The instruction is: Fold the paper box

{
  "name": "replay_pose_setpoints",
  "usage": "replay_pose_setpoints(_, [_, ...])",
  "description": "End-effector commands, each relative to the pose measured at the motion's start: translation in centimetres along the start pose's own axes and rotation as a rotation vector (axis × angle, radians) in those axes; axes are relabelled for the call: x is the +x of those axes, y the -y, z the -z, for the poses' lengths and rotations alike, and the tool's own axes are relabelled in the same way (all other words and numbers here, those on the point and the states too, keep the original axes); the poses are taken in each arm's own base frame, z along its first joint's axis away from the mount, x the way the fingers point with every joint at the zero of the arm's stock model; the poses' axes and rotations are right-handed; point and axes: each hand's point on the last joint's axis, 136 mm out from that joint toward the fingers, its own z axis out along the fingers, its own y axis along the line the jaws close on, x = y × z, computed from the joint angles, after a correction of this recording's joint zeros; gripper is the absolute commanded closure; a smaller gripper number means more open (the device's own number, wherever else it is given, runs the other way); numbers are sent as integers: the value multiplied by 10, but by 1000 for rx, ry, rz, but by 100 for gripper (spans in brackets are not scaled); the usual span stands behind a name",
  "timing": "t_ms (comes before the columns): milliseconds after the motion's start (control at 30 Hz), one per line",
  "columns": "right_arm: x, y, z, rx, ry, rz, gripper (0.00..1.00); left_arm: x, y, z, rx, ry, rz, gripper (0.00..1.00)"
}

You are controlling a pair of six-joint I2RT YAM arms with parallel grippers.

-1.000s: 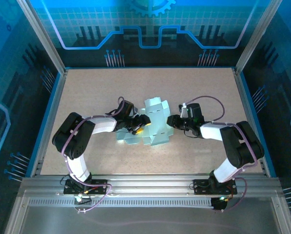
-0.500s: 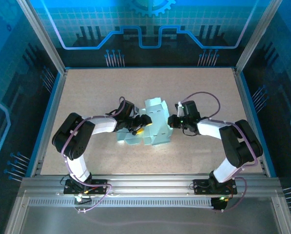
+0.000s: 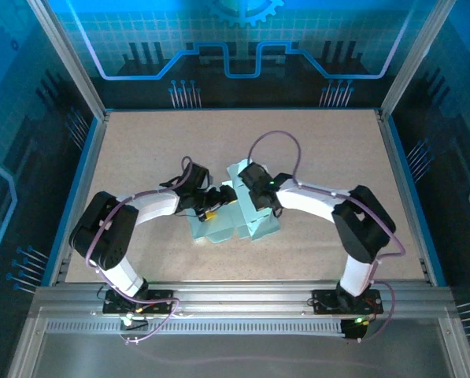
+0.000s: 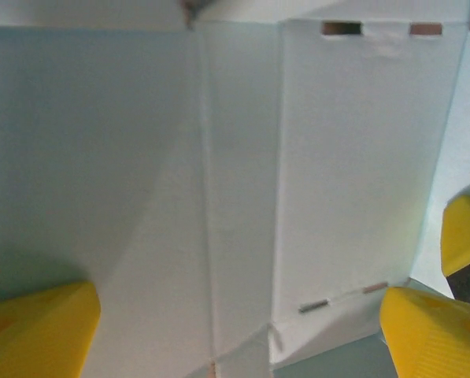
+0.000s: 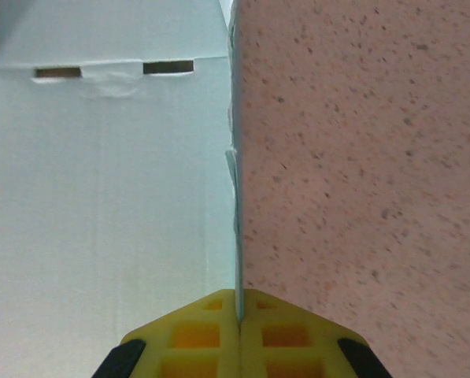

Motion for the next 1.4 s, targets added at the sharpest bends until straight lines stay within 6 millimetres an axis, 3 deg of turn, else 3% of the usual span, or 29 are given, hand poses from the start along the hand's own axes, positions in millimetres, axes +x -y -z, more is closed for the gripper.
replay_pose_setpoints(0, [14,26,3,292,-68,145,100,1,-17,8,-55,15,12,6])
replay_pose_setpoints(200, [12,13,1,408,-84,240,100,0,-23,10,-71,20,13,6])
replay_pose_setpoints(467, [10,-6,3,40,-17,37,98,0,-21,9,-72,15,-9,5])
replay_pose_setpoints(567, [8,-19,7,-171,9,-21,89,0,-17,8,-67,1,-25,6])
replay_pose_setpoints(633, [8,-23,9,-280,10,-51,72,1,-12,5,-64,-14,-38,8])
replay_pose_setpoints(800, [-1,-14,26,-421,67,-149,47,3,-7,-4,-90,-46,-74,12])
replay_pose_setpoints(900, [-6,-1,29,-475,93,-237,40,4,-12,-11,-113,-59,-76,18])
replay_pose_setpoints(1200, [-5,44,3,-415,58,-329,38,2,-33,-17,-213,-78,-124,27])
replay_pose_setpoints(1367, [-12,47,-6,-480,44,-316,40,1,-32,-18,-210,-84,-131,27])
